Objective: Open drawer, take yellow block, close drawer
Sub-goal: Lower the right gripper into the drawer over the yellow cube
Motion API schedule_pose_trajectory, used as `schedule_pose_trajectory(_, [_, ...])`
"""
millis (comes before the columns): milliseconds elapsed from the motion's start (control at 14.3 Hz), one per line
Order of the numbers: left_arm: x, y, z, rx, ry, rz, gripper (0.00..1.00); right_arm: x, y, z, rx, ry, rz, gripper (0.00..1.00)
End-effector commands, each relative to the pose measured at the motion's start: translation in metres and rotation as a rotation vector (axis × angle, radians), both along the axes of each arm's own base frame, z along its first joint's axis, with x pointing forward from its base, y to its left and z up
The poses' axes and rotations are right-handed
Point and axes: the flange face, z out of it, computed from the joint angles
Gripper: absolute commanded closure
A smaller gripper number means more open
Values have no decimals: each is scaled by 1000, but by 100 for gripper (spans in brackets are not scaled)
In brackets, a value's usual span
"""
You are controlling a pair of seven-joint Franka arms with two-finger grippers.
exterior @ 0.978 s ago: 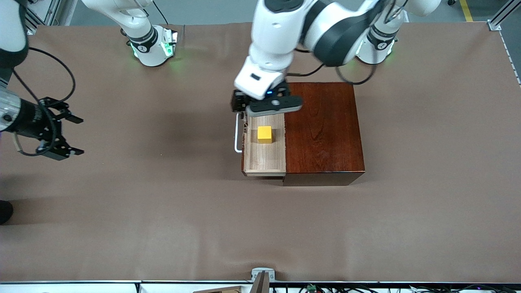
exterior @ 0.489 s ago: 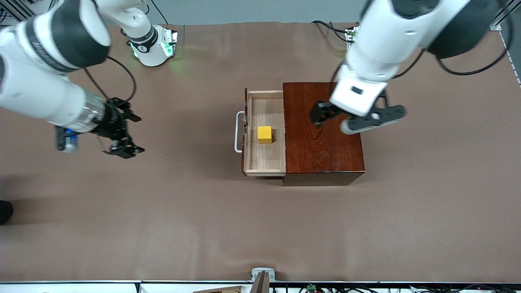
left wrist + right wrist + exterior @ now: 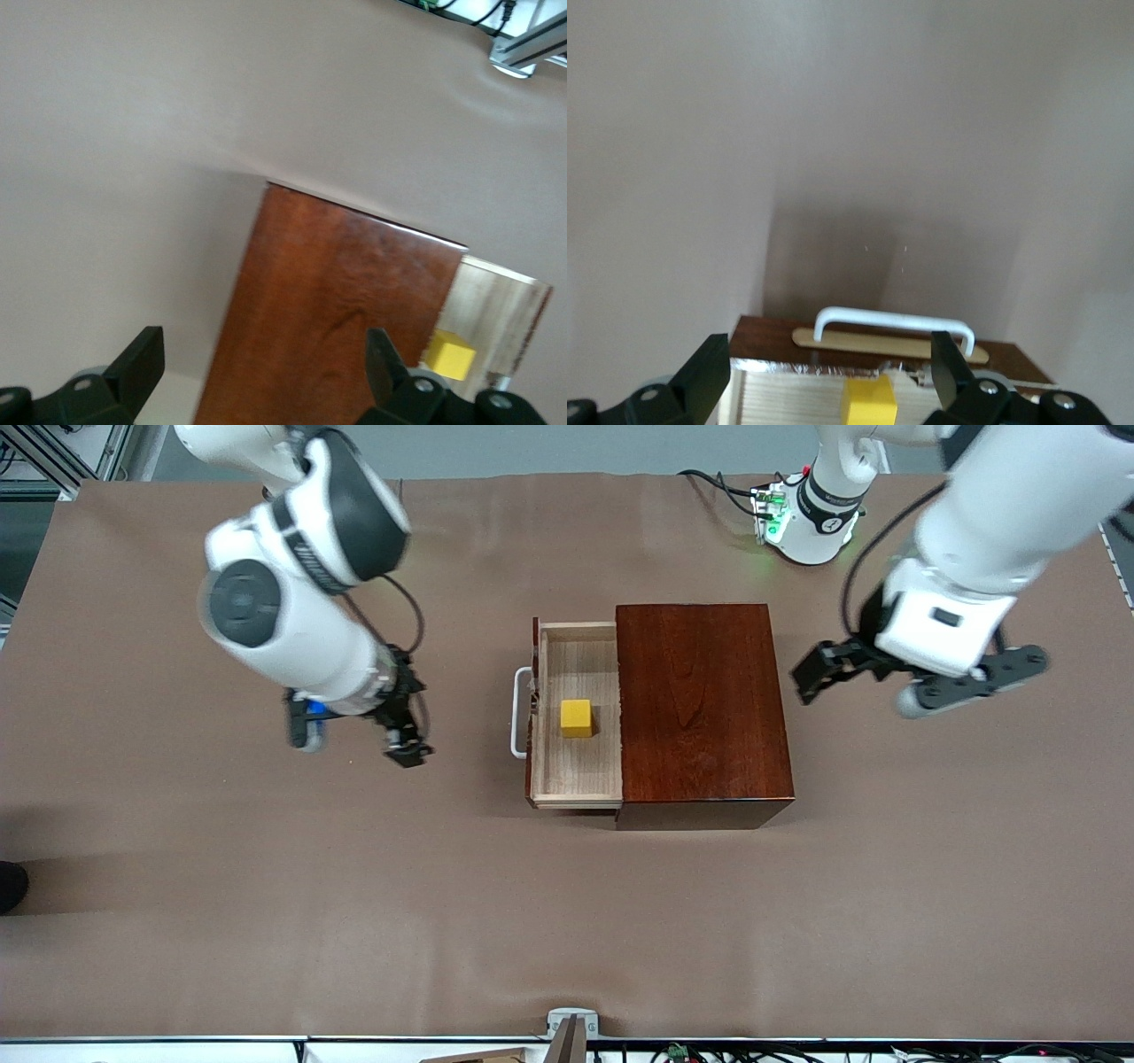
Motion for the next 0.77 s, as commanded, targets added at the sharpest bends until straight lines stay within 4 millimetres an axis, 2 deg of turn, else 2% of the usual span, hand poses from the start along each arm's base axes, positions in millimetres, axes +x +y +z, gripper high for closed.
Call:
schedule_pose_trajectory(0, [-9, 51, 0, -3, 17, -79, 0, -5, 54, -18, -50, -14, -72, 0])
schedule_pose_trajectory(140, [-7, 80, -2, 2, 19, -135, 0, -12, 78, -26, -73, -19, -129, 0])
schedule_pose_trajectory(210, [-7, 88, -1, 6, 18, -158, 0, -18, 90, -28, -68, -24, -152, 0])
schedule_pose_trajectory(489, [-3, 135, -5, 21, 19, -301, 0, -34, 134, -62, -62, -47, -211, 0])
schedule_pose_trajectory(699, [-7, 145, -5, 26, 10, -327, 0, -48, 153, -76, -72, -45, -179, 0])
